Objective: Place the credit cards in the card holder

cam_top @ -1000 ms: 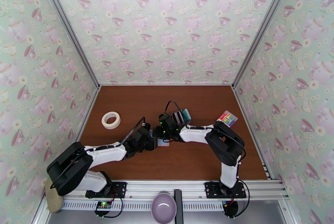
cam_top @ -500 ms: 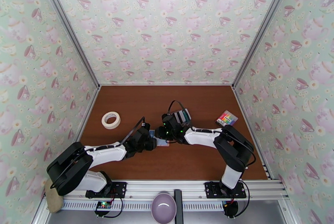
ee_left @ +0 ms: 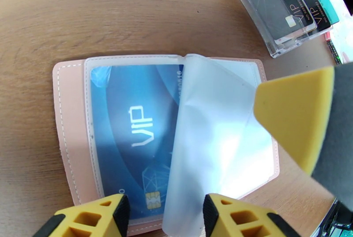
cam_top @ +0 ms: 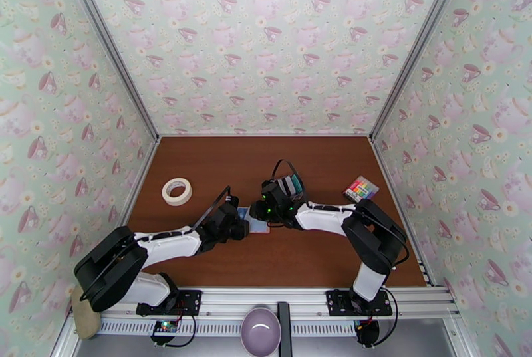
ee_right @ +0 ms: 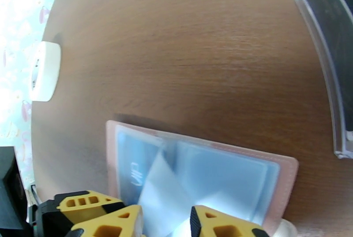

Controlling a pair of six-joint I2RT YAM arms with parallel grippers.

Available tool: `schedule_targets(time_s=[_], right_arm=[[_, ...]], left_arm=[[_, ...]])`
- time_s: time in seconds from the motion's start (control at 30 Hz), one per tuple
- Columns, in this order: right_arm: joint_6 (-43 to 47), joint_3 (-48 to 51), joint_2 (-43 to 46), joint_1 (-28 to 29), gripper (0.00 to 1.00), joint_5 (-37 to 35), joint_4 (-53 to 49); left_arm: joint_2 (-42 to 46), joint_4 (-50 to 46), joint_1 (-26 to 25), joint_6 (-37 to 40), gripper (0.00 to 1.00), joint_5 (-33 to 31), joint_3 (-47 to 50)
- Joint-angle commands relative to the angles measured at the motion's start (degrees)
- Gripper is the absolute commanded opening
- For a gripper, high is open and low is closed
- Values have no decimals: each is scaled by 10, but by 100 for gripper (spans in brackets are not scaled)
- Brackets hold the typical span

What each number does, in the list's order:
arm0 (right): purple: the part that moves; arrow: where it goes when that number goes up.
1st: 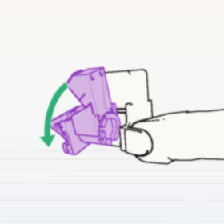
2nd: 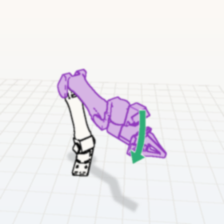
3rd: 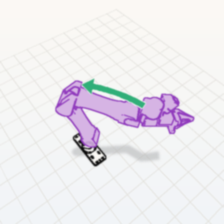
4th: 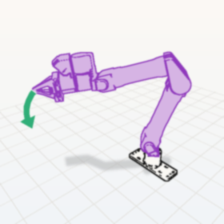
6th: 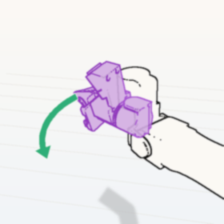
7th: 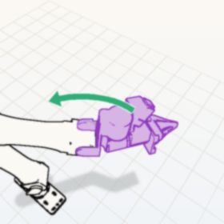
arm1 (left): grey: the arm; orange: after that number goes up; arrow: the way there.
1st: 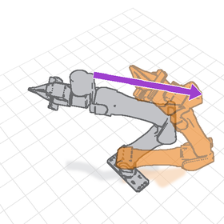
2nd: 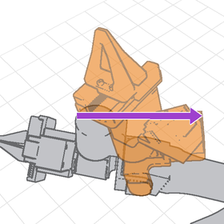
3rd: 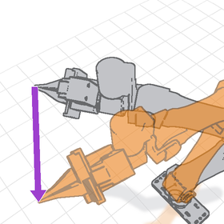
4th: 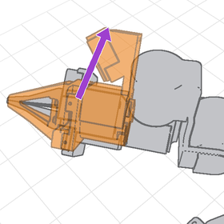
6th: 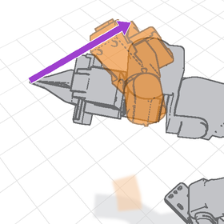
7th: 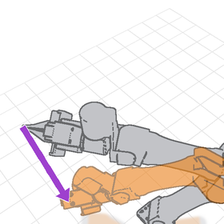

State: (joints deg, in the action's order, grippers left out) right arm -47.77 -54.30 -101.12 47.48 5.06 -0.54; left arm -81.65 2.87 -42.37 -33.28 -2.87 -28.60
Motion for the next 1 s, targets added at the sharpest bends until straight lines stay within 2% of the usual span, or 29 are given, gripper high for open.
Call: schedule_targets(time_s=[0.0,0.37,0.6,0.97], right_arm=[[10,4,6,-3,36,-16,-20],[-4,-19,-30,-3,36,30,19],[-10,-23,-26,-3,36,43,34],[-28,-28,-9,-4,36,62,55]], left_arm=[[-13,-55,-3,-12,51,13,24],[-11,-59,-4,-11,51,15,18],[3,-76,-4,-10,55,15,5],[20,-133,-3,7,60,19,-72]])
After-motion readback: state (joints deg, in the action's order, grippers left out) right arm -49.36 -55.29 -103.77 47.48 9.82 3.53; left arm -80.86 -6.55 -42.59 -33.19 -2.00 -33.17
